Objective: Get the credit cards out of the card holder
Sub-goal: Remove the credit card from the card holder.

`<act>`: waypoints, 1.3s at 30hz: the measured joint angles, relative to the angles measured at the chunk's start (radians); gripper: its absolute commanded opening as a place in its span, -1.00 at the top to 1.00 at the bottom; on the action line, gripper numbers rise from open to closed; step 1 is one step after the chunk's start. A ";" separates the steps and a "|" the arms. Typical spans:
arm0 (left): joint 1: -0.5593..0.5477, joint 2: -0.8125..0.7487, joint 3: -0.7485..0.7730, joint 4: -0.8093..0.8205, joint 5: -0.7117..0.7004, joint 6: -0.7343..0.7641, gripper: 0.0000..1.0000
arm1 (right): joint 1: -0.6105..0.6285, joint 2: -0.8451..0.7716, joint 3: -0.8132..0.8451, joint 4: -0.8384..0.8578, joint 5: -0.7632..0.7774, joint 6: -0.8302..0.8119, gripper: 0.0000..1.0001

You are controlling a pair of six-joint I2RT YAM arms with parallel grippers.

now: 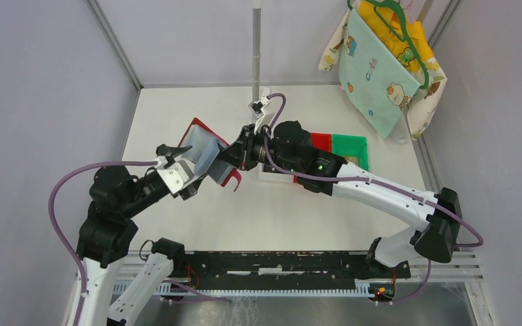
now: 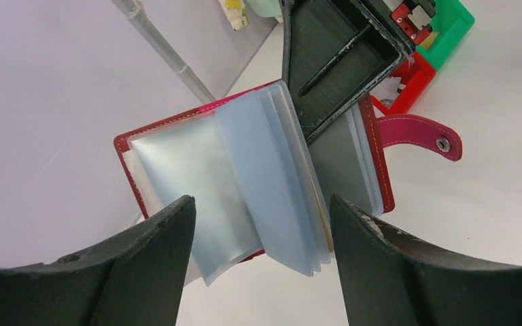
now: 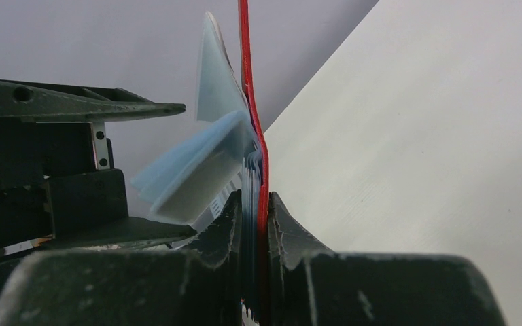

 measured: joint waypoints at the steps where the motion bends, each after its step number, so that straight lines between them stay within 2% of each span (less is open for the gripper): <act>1: 0.000 0.000 0.008 -0.004 0.000 0.000 -0.55 | 0.000 -0.004 -0.005 0.002 0.000 -0.003 1.00; 10: 0.000 0.011 0.037 -0.043 0.005 0.000 -0.48 | 0.000 -0.038 -0.040 0.024 -0.001 -0.016 1.00; 18: 0.000 0.014 0.039 -0.046 0.001 0.000 -0.52 | 0.000 -0.076 -0.084 0.086 -0.024 -0.035 1.00; 22: 0.000 0.014 0.040 -0.043 -0.008 0.000 -0.62 | 0.000 -0.076 -0.097 0.131 -0.063 -0.050 1.00; 25: -0.001 0.013 0.040 -0.043 -0.022 0.000 -0.87 | -0.002 -0.076 -0.103 0.159 -0.087 -0.062 1.00; 30: -0.001 0.013 0.040 -0.035 -0.045 0.000 -0.98 | -0.002 -0.079 -0.103 0.174 -0.123 -0.085 1.00; 39: -0.001 0.007 0.041 -0.037 -0.048 -0.002 -0.99 | -0.002 -0.087 -0.103 0.182 -0.166 -0.138 1.00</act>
